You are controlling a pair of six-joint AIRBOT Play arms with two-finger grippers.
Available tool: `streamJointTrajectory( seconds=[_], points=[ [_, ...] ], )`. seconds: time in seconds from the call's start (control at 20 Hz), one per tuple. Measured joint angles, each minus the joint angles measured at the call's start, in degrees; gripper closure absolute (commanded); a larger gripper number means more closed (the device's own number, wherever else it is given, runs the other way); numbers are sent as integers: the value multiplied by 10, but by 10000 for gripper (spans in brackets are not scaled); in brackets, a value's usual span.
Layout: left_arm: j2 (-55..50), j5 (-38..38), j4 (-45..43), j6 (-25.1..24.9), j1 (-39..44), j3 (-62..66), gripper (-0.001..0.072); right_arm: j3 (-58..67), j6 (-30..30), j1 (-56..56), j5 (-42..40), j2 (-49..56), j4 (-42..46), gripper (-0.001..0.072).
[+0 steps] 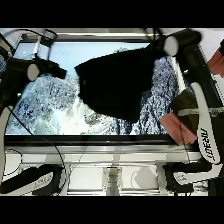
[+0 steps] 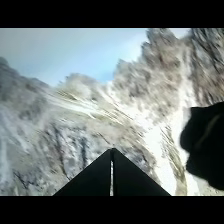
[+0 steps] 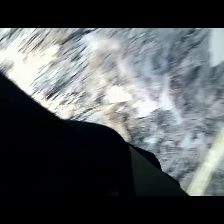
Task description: Fold the clothes and pants, and hang the long-sleeved shirts on hangers.
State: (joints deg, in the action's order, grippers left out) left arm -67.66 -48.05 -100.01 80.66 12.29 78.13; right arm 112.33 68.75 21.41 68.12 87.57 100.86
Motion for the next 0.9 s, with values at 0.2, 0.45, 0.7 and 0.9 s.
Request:
streamJointTrajectory(
  seconds=[0.2, 0.45, 0.7, 0.9],
  points=[
    [87, 24, 15, 18, 0, 0, 674, 61, -11, 0, 53, -35, -35, 696],
    [146, -43, 113, -15, 11, 0, 672, 60, -5, 5, 136, -80, -155, 696],
    [137, -146, 275, -107, 55, -2, 50, 57, 16, 31, 174, -88, -182, 696],
    [113, -215, 323, -119, 114, -9, 64, 57, 28, 38, 176, -81, -183, 695]
  ],
)
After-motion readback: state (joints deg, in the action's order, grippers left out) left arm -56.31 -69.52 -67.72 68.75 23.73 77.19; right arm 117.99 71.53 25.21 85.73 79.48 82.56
